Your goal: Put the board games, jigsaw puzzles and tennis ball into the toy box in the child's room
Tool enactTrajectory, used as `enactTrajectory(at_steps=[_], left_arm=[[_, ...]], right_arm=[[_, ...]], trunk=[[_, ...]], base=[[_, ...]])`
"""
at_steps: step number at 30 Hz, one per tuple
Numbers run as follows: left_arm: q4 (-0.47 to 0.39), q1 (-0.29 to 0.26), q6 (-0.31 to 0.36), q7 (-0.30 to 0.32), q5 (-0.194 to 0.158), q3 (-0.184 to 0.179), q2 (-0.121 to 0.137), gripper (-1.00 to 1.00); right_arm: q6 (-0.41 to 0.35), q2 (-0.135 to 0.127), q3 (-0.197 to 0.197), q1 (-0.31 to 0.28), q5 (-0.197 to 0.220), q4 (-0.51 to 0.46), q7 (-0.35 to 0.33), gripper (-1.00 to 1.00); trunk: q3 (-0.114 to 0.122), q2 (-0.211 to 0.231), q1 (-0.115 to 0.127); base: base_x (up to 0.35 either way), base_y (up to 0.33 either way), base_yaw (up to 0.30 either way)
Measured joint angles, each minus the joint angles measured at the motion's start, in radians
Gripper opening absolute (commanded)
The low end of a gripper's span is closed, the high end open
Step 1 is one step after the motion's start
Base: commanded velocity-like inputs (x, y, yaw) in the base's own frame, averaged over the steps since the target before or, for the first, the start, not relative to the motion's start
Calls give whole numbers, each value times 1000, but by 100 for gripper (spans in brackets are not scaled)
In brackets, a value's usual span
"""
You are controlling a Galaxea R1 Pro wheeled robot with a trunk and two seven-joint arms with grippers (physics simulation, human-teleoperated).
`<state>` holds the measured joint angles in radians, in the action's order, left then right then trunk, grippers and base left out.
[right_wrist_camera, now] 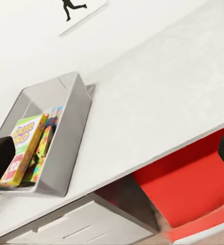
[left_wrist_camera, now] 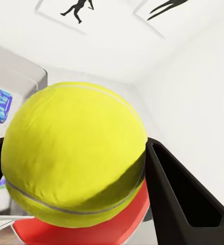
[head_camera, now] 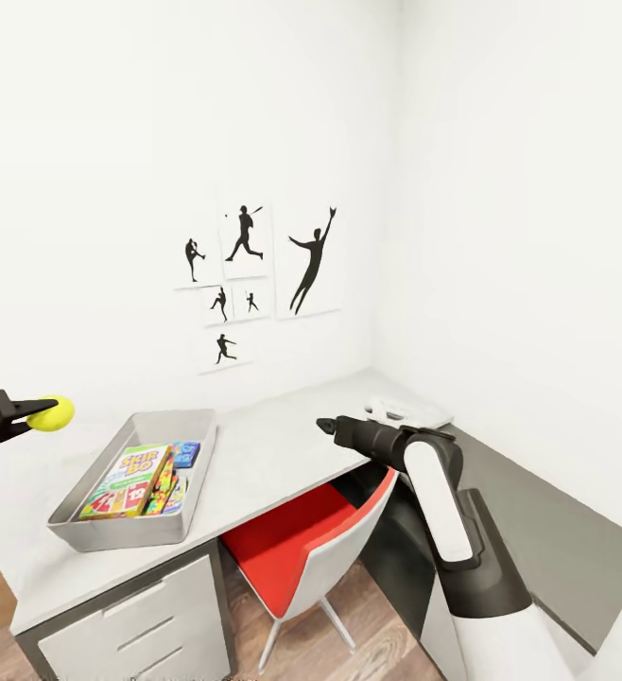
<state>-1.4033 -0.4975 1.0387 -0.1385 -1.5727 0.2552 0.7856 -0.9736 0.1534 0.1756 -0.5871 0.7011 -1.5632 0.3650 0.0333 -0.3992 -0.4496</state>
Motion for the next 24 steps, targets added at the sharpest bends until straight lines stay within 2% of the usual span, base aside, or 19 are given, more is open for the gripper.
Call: enactTrajectory(at_steps=[3, 6, 8, 10, 12, 15, 18, 24], left_arm=[[1, 0, -1, 0, 2, 0, -1, -100], [0, 0, -1, -2, 2, -3, -2, -100], [0, 0, -2, -3, 3, -8, -5, -100], [0, -2, -4, -5, 6, -16, -14, -100], [-1, -12, -4, -6, 7, -23, -18, -100], [-2, -23, -4, -8, 12, -64, -22, -100], [-1, -26, -3, -3, 14, -87, -23, -100], [0, -28, -2, 3, 20, -98, -26, -100]], right_arm=[[5, 18, 17, -1, 0, 1, 3, 100], [7, 21, 26, -9, -9, 1, 7, 100], [5, 21, 29, -34, -12, 3, 9, 100], [3, 21, 32, -85, -17, 8, 23, 100], [1, 21, 33, -130, -22, 25, 62, 100], [-1, 21, 33, -207, -27, 103, 199, 100], [-5, 21, 34, -232, -19, 82, 279, 100], [-14, 21, 36, -237, -12, 46, 316, 100]], trunk=[[0, 0, 0], [1, 0, 0], [1, 0, 0], [1, 0, 0], [1, 0, 0], [1, 0, 0], [1, 0, 0], [2, 0, 0]], base=[[0, 0, 284], [0, 0, 288], [0, 0, 290], [0, 0, 290], [0, 0, 291], [0, 0, 266], [0, 0, 103], [0, 0, -37]])
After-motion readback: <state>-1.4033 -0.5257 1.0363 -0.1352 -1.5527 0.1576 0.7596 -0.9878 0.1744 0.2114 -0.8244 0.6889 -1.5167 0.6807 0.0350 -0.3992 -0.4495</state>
